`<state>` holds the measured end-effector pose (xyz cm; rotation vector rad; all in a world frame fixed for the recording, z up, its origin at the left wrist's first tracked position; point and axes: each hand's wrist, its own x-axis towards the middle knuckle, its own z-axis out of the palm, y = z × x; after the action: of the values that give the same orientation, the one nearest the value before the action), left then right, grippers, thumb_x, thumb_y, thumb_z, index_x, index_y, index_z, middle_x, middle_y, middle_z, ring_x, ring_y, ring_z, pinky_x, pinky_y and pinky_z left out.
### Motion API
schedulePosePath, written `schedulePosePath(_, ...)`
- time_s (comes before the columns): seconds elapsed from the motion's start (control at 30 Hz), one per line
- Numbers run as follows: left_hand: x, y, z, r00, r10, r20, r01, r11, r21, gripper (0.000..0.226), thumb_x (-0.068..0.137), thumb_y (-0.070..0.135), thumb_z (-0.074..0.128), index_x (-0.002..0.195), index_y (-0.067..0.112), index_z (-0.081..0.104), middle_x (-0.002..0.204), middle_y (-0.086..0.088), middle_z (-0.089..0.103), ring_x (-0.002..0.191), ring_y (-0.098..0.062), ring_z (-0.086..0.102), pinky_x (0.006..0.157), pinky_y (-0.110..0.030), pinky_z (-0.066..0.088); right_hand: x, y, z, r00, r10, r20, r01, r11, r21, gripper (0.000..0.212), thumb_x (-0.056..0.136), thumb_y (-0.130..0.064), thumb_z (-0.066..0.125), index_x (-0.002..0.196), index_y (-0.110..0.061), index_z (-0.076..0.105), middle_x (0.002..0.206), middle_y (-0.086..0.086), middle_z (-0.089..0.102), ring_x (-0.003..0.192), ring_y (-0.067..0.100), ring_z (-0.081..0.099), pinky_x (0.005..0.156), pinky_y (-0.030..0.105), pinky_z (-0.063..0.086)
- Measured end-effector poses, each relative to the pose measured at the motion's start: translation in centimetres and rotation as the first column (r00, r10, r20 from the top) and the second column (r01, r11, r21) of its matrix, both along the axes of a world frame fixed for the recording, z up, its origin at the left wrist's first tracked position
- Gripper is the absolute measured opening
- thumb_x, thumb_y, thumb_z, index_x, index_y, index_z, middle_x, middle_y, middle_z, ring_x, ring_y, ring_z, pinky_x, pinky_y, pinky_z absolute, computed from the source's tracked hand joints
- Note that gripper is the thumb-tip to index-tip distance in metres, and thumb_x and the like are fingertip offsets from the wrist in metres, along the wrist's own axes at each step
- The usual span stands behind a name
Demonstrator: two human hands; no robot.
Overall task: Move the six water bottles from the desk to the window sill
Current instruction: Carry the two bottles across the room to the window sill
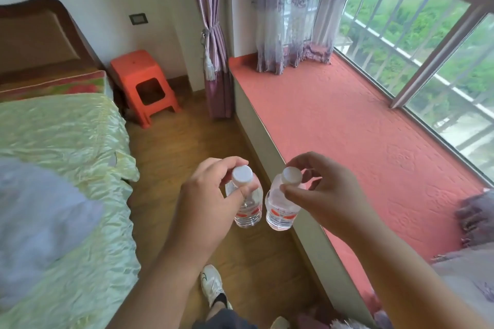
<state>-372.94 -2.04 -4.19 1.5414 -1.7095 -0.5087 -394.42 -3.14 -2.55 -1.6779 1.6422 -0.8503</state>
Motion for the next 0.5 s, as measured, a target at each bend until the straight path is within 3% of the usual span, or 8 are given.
schedulePosePath(0.2,4.9,-5.8,0.4,0.998,-0.043,-0.056,0.04,0.998,-0.039,0.035,0.077,0.035,0.08,0.109,0.037,0.066,0.102,0.024,0.06,0.097,0.0,0.06,0.079,-0.008,0.045,4.8,-5.2,1.1,0.999,-0.025,-0.04,0.025,0.999,-0.022,0.027,0.071,-0.025,0.078,0.091,-0.038,0.066,0.091,-0.027,0.062,0.07,0.0,0.057,0.056,0.017,0.038)
schedulePosePath(0.5,14.6,-11.3,1.1,1.0,0.002,0.009,-0.002,0.999,-0.049,0.036,0.076,0.033,0.081,0.108,0.037,0.066,0.1,0.02,0.06,0.094,-0.004,0.059,0.076,-0.012,0.046,14.2,-11.4,0.9,0.999,-0.024,0.027,0.026,0.996,-0.084,0.03,0.068,-0.022,0.082,0.089,-0.037,0.067,0.085,-0.025,0.064,0.066,-0.001,0.058,0.055,0.007,0.04)
